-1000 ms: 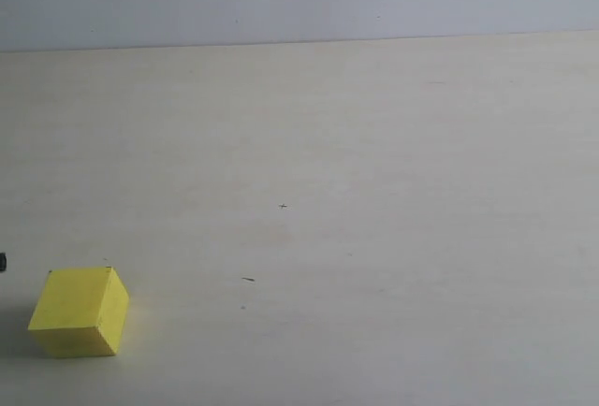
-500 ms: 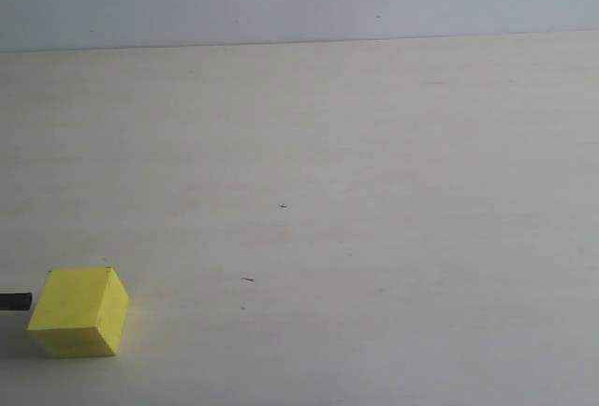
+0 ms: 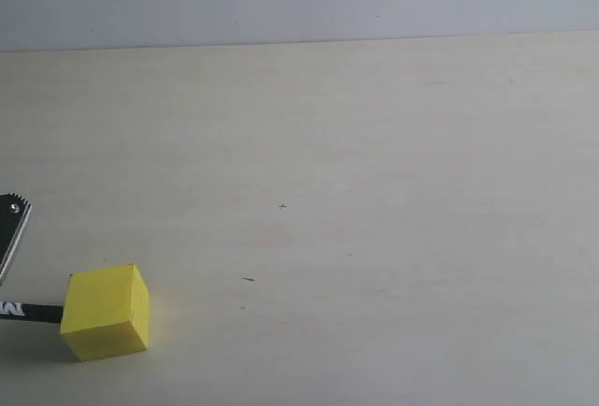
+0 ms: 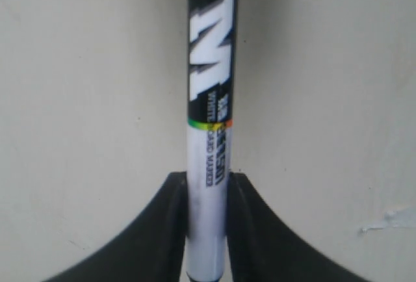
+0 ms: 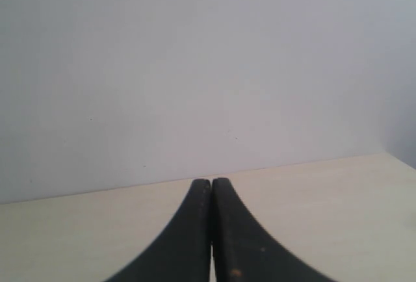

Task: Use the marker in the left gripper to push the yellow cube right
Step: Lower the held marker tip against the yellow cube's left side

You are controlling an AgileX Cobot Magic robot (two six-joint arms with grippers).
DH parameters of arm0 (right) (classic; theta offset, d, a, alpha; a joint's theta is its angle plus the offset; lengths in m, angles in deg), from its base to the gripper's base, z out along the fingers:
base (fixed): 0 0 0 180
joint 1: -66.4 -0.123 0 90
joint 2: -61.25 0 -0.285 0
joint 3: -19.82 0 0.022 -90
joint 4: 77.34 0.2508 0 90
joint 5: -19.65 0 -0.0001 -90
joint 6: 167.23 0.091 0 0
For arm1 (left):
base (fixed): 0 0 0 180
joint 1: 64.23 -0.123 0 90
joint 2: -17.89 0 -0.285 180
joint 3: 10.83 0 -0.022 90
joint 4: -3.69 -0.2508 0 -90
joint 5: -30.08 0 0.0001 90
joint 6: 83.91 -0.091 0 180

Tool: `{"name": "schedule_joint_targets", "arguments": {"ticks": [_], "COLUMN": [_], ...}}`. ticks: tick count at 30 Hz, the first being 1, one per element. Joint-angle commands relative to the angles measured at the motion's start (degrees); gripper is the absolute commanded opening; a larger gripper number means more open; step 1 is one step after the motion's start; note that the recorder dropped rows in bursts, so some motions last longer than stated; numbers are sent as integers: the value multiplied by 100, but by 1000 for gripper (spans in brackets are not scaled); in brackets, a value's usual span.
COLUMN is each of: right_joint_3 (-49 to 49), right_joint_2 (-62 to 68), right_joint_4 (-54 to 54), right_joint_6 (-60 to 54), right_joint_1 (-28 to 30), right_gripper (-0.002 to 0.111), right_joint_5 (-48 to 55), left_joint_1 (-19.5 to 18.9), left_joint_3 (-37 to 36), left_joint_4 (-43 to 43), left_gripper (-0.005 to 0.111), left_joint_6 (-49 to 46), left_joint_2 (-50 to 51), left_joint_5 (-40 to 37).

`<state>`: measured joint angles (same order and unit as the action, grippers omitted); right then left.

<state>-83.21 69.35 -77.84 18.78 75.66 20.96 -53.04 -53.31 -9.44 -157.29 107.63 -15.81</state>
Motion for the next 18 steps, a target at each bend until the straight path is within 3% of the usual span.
{"name": "schedule_joint_targets", "arguments": {"ticks": [1,5,8,13,16,18], "right_joint_3": [25,25,25,25,25,25], "right_joint_2": [-31,-31,-31,-31,-31,-31], "right_joint_4": [12,12,12,12,12,12], "right_joint_6": [-14,-14,-14,-14,-14,-14], "right_joint_1": [36,36,36,36,36,36], "right_gripper": [0,0,0,0,0,0], "right_joint_5": [-14,-14,-14,-14,-14,-14], "left_joint_1": [43,-207,-191,283,673,686], "left_joint_3": [-12,-12,-12,184,315,340], "left_joint_4": [-670,-592,-404,394,444,246], "left_gripper": [0,0,0,0,0,0], "left_joint_6": [561,614,614,115,115,207], "left_joint_2": [3,3,3,3,3,3], "left_joint_5": [-397,-486,-302,-57,-45,-185]}}
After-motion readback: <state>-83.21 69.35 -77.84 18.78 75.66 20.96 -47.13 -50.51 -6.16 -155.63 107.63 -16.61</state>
